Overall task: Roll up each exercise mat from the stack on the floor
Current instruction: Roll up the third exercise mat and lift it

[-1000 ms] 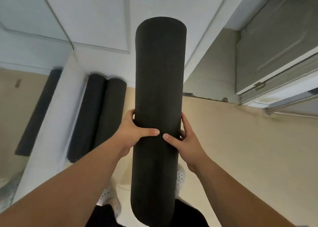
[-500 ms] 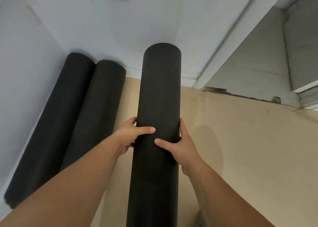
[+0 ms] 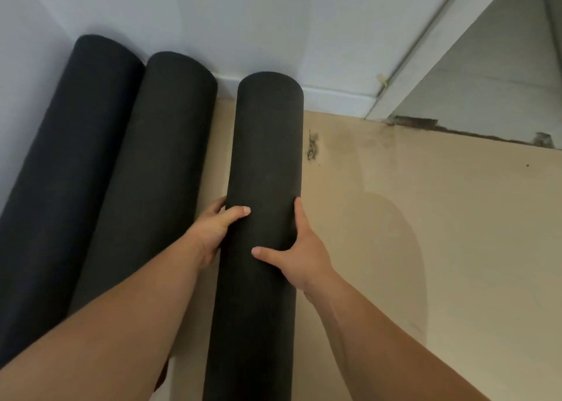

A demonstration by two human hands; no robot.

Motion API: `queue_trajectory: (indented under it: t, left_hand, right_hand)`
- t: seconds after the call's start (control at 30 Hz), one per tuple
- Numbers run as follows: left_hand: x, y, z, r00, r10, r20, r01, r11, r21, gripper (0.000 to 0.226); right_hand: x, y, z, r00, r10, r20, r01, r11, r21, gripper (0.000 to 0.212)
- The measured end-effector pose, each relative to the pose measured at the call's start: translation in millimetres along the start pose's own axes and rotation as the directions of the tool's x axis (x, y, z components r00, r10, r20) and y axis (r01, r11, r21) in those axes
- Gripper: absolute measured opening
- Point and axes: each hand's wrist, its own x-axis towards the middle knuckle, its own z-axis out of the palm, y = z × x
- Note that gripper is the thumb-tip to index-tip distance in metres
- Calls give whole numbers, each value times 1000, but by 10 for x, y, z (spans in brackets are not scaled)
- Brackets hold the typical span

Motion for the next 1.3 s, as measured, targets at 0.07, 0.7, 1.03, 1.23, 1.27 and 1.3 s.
queue_trajectory:
  t: [0.07,0.7,1.03,1.23,1.27,1.3]
  left_hand:
    - [-26,26,-21,991,119,-59,-113,988,102,84]
    - [-519,177,-240,735,664,138,-193,9,981,78]
    - [-428,245,-162,821,567,64,-195,173,965,102]
    - [-394,280,-105,846,533,29,-155,193,969,101]
    - [-396,282,-101,848,529,22,-142,188,972,101]
    - [-399,297,-98,851,525,16,-129,180,975,102]
  right_hand:
    - [43,62,-11,1000,29,10,-30,994,101,134]
    - [-79,-40,814,998,68,-7,-65,978,199,145]
    - [113,-126,780,999,25,45,-38,951,307,118]
    - [179,-173,753,997,42,62,-56,967,250,118]
    - [174,-186,741,997,43,70,-59,970,234,119]
    - [161,-205,723,996,44,77,-59,976,212,120]
